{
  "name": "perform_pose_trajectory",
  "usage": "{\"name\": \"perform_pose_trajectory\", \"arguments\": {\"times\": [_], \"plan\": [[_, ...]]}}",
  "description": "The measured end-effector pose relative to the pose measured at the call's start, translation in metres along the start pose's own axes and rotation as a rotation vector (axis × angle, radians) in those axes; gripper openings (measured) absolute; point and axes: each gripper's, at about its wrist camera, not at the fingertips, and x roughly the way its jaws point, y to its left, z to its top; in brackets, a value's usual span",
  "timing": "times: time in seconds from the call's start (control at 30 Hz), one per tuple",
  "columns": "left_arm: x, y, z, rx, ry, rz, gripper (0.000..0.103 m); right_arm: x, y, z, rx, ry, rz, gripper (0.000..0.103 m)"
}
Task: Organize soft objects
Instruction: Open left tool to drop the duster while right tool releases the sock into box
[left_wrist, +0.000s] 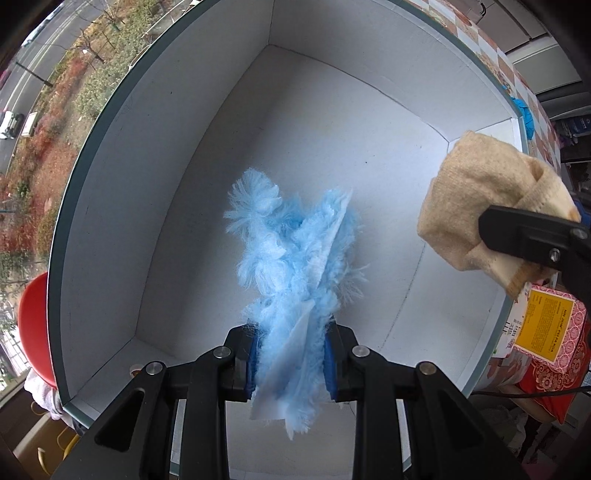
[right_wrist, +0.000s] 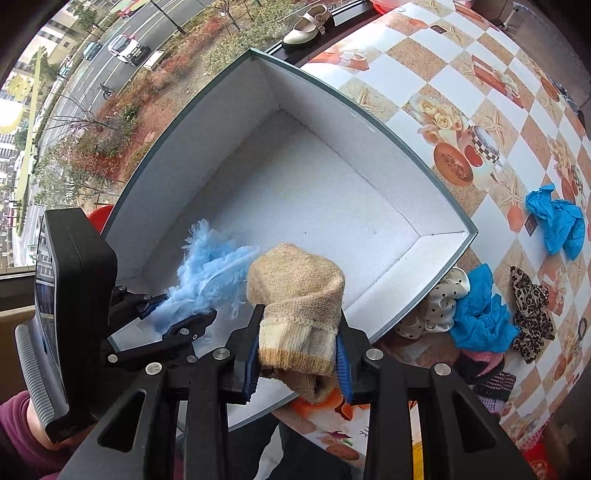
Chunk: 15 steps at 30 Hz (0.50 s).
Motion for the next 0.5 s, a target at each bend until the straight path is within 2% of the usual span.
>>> {"name": "perform_pose_trajectory", "arguments": {"times": [0.23, 0.4, 0.47, 0.5], "plan": [[-0.0028, -0.0020, 0.0005, 0.006, -0.023, 0.048, 0.036, 0.0026, -0.0010, -0.0001, 0.002, 0.007, -0.002, 0.035], [-0.0063, -0.0040, -0.0030, 0.007, -0.054, 0.096, 0.046, 0.0044, -0.0008, 0.0008, 0.007, 0.013, 0.003, 0.036], [-0.0079, -0.0050, -0.0026, 0.004, -0.058, 0.108, 0.050, 0.0087, -0.0013, 0.0010, 0.011, 0.011, 0.001, 0.047], [-0.0084, -0.0041, -0.0030, 0.002, -0.059, 0.110, 0.050, 0.0095, -0.0011, 0.0010, 0.012, 0.008, -0.002, 0.057]]}}
